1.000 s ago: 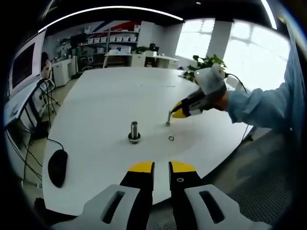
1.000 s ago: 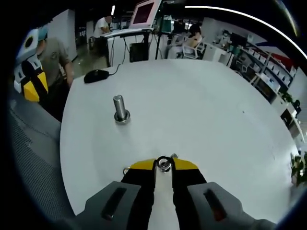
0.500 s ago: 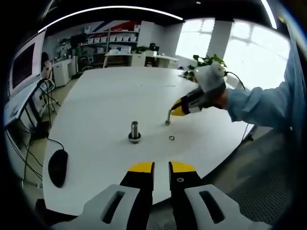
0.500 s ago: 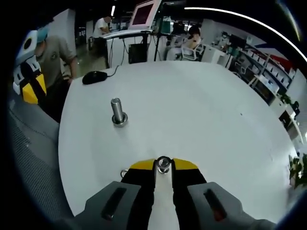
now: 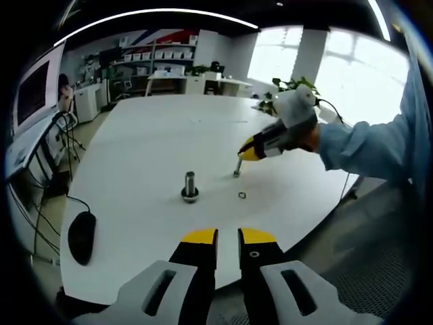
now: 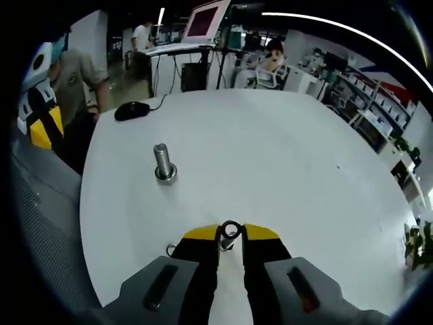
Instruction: Place the washer onto the threaded stud by aligning its center hole with the stud, sliding it down to the base, and recovering from edge contact or off-axis alignment until the washer reaches the visible bottom stop.
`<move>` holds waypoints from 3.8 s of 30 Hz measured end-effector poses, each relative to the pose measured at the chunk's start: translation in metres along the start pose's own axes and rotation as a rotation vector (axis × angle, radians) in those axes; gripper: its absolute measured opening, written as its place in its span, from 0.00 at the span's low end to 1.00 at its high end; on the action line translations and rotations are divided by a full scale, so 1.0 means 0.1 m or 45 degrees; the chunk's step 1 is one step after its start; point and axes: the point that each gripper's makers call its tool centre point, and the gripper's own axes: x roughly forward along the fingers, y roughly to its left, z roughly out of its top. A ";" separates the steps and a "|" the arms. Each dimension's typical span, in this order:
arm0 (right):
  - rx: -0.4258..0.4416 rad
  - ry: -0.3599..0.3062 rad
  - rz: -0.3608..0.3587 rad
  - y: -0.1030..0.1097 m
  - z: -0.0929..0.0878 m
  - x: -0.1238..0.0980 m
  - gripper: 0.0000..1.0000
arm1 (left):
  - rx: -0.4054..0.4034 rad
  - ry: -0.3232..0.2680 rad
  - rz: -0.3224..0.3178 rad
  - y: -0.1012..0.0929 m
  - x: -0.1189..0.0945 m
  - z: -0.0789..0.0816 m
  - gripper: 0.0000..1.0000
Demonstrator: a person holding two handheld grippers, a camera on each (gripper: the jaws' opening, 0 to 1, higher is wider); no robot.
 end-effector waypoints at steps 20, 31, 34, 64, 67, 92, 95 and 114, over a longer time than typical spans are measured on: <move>0.012 0.026 0.012 -0.03 -0.09 0.01 0.13 | -0.003 -0.002 0.005 0.01 0.00 0.00 0.10; 0.005 0.034 0.016 -0.02 -0.07 0.02 0.13 | -0.004 -0.005 0.010 0.01 0.00 0.01 0.10; 0.002 0.037 0.021 -0.02 -0.07 0.02 0.14 | -0.007 -0.007 0.010 0.01 0.00 0.01 0.10; 0.027 0.060 0.031 0.01 -0.17 -0.01 0.14 | 0.001 0.000 0.007 0.01 0.00 0.00 0.10; 0.025 0.058 0.031 0.01 -0.16 -0.01 0.14 | 0.004 0.002 0.004 0.00 0.00 0.00 0.10; 0.053 0.060 0.017 -0.03 -0.23 -0.04 0.14 | -0.002 0.004 0.008 0.01 0.00 -0.01 0.10; 0.061 0.065 0.022 -0.01 -0.27 -0.04 0.14 | -0.002 0.004 0.009 0.01 0.00 -0.01 0.10; 0.061 0.121 0.091 0.21 -0.42 0.04 0.14 | -0.007 0.002 0.013 0.02 0.00 0.00 0.10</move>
